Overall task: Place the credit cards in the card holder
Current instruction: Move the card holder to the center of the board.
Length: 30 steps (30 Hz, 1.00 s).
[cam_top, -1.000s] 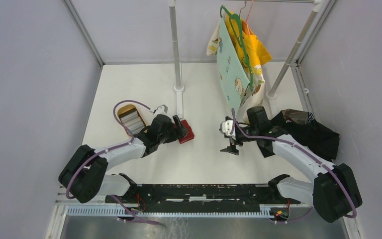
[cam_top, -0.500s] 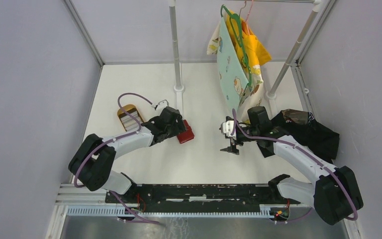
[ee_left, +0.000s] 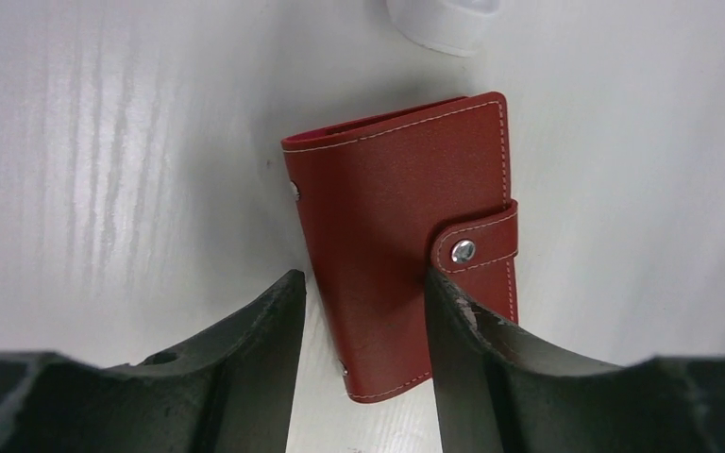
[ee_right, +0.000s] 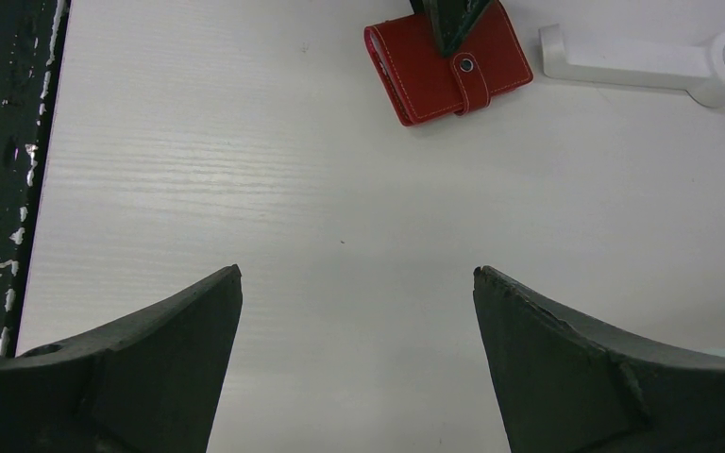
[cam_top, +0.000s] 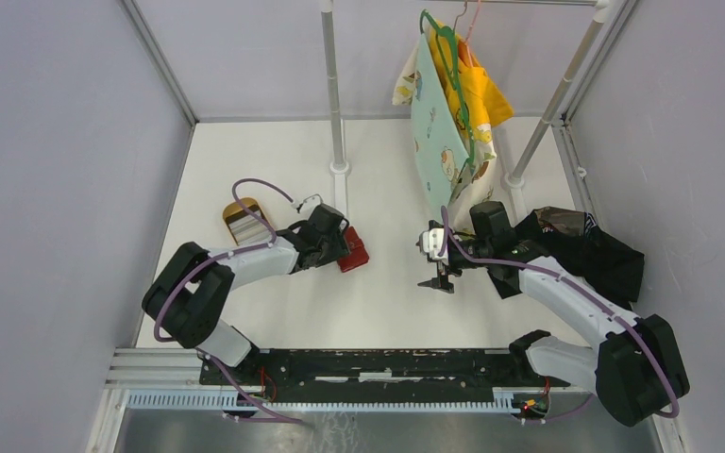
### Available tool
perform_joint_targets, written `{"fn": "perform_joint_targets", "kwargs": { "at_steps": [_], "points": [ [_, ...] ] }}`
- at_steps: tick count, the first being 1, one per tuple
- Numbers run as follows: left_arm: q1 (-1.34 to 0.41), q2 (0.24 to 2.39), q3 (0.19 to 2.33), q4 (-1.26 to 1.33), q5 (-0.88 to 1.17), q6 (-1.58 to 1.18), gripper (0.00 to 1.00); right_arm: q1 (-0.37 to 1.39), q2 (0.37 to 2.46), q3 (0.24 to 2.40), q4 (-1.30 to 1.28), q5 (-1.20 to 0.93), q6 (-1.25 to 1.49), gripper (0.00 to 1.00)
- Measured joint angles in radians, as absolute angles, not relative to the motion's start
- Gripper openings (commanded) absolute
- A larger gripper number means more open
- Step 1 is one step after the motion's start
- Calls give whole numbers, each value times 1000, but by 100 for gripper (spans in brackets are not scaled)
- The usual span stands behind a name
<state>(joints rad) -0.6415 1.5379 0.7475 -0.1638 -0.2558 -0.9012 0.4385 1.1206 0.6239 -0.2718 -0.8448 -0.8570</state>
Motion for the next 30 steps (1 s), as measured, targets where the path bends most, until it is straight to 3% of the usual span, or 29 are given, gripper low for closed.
{"fn": "perform_joint_targets", "kwargs": {
  "at_steps": [9, 18, 30],
  "points": [
    [-634, 1554, 729, -69, -189, -921, 15, 439, 1143, 613, -267, -847, -846, 98],
    [-713, 1554, 730, -35, -156, -896, 2, 439, 1123, 528, -244, -902, -933, 98],
    [-1000, 1625, 841, -46, -247, -888, 2, 456, 1163, 493, -183, -861, -964, 48]
  ]
}}
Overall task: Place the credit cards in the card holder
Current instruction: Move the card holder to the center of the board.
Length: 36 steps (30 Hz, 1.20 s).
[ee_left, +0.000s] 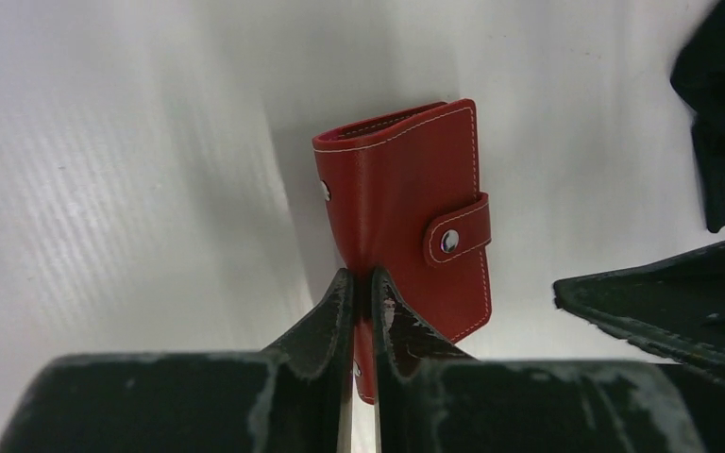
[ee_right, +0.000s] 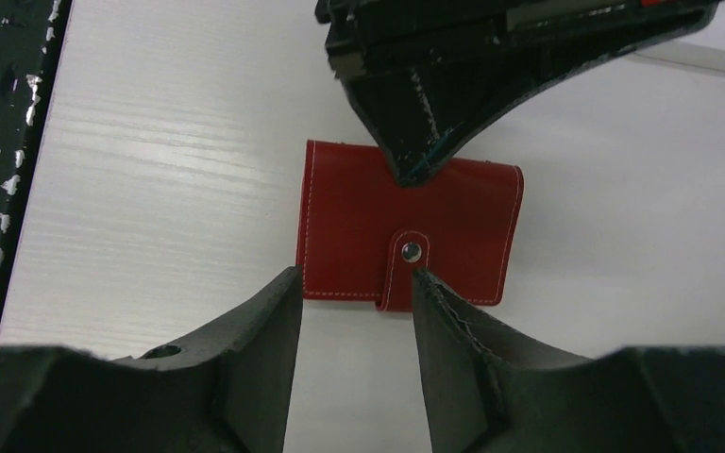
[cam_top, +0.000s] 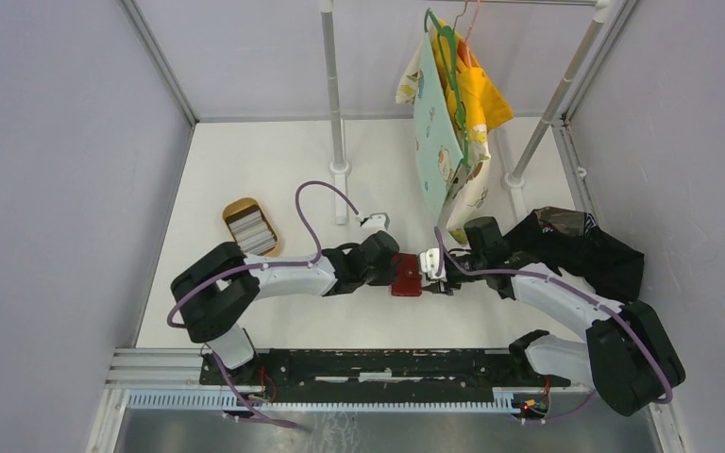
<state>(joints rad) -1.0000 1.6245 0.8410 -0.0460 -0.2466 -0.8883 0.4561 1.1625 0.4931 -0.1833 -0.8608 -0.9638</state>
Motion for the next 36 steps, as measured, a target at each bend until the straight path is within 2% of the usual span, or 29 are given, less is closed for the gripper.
{"fn": "perform_joint_targets", "kwargs": {
  "at_steps": [8, 23, 36],
  "points": [
    [-1059, 1695, 891, -22, -282, -889, 2, 480, 1236, 493, -163, -767, -924, 45],
    [-1084, 1723, 884, 67, -279, -883, 2, 482, 1299, 509, -114, -634, -850, 53],
    [-1084, 1723, 824, 158, -279, -860, 2, 482, 1430, 644, -257, -635, -849, 50]
  ]
}}
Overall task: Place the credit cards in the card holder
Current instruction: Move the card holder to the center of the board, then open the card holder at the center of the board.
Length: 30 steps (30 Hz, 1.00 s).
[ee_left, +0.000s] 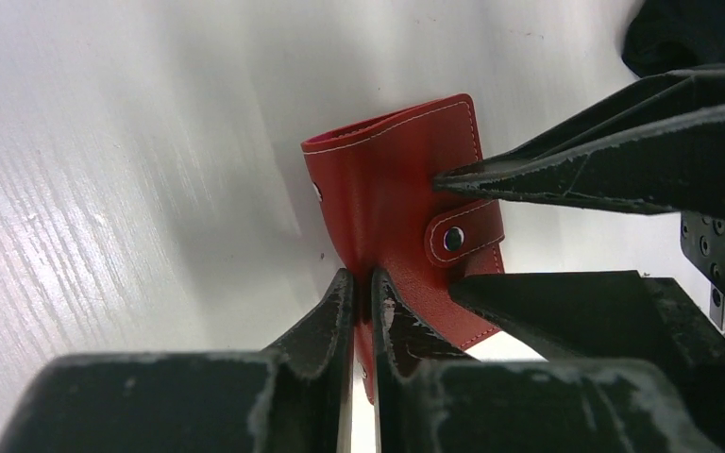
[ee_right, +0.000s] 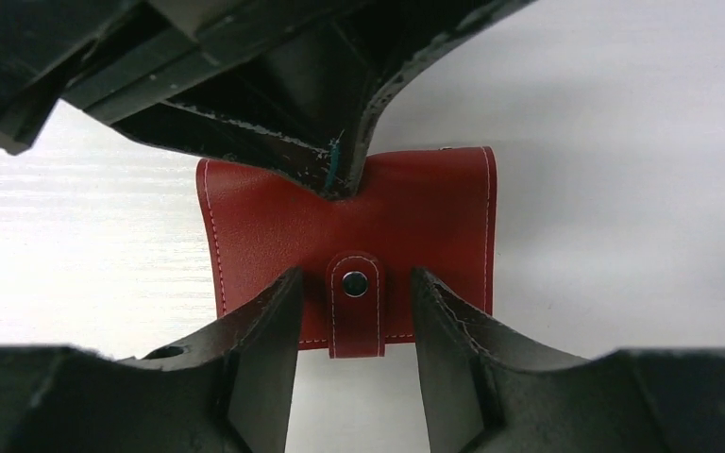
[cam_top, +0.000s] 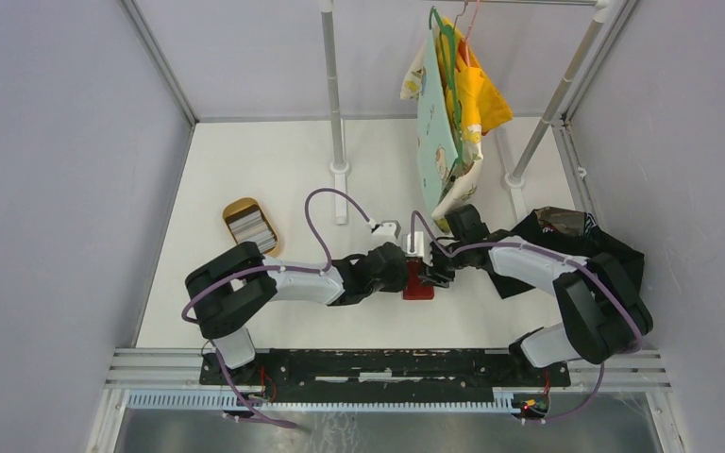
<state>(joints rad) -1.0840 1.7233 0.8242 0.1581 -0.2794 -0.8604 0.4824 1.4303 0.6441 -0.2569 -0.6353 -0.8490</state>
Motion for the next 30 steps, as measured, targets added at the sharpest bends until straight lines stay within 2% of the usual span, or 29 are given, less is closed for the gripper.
{"fn": "perform_joint_targets", "kwargs": {
  "at_steps": [3, 5, 16, 19, 28, 29, 30],
  "points": [
    [-1084, 1723, 815, 173, -281, -860, 2, 482, 1465, 686, -300, -635, -843, 49],
    [-1084, 1723, 810, 181, -282, -859, 2, 482, 1481, 703, -319, -635, -841, 45],
    [-1084, 1723, 794, 208, -285, -859, 2, 486, 1514, 752, -374, -628, -843, 6],
    [-1084, 1721, 793, 209, -287, -860, 2, 486, 1504, 752, -384, -626, -871, 3],
    [-1084, 1721, 793, 205, -290, -862, 3, 453, 1380, 699, -413, -645, -963, 1],
    [-1084, 1721, 793, 204, -291, -863, 4, 444, 1367, 693, -413, -652, -966, 1],
    [-1083, 1721, 793, 204, -290, -863, 11, 437, 1356, 689, -412, -657, -966, 1]
  ]
}}
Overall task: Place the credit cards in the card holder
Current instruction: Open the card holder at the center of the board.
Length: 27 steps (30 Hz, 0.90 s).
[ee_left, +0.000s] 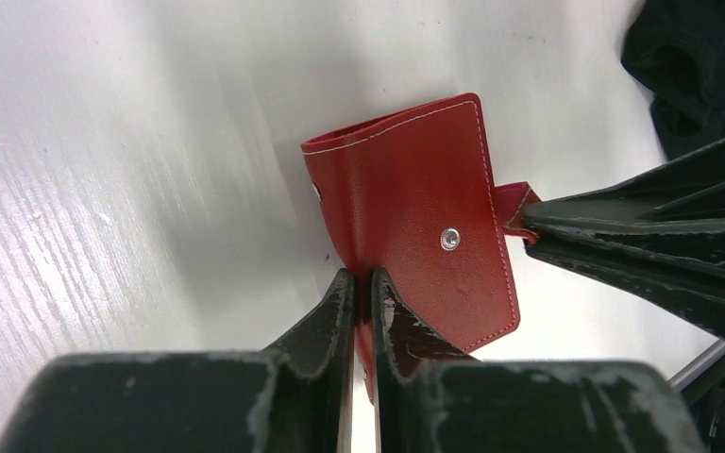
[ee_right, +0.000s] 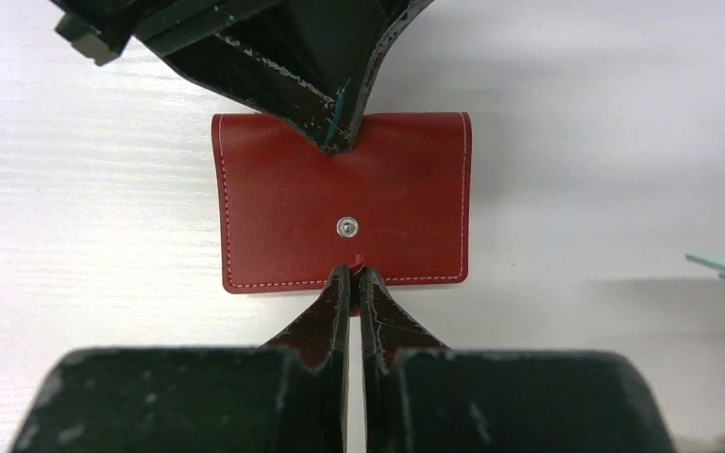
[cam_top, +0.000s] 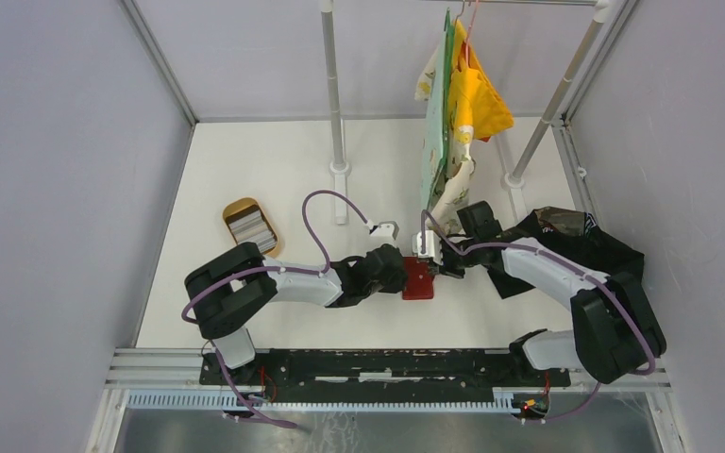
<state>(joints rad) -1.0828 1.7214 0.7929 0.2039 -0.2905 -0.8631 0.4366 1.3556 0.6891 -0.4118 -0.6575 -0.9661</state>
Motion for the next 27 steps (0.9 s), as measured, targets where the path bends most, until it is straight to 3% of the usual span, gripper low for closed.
{"fn": "perform_joint_targets", "kwargs": {
  "at_steps": [4, 9, 14, 27],
  "points": [
    [-1074, 1721, 793, 202, -286, -871, 50, 415, 1326, 673, -403, -692, -965, 1],
    [-1058, 1705, 779, 214, -265, -891, 75, 409, 1294, 664, -379, -745, -962, 0],
    [-1048, 1656, 736, 221, -239, -900, 83, 400, 1248, 651, -355, -804, -952, 0],
    [-1023, 1509, 575, 303, -147, -901, 84, 374, 1235, 645, -345, -884, -937, 0]
  ]
}}
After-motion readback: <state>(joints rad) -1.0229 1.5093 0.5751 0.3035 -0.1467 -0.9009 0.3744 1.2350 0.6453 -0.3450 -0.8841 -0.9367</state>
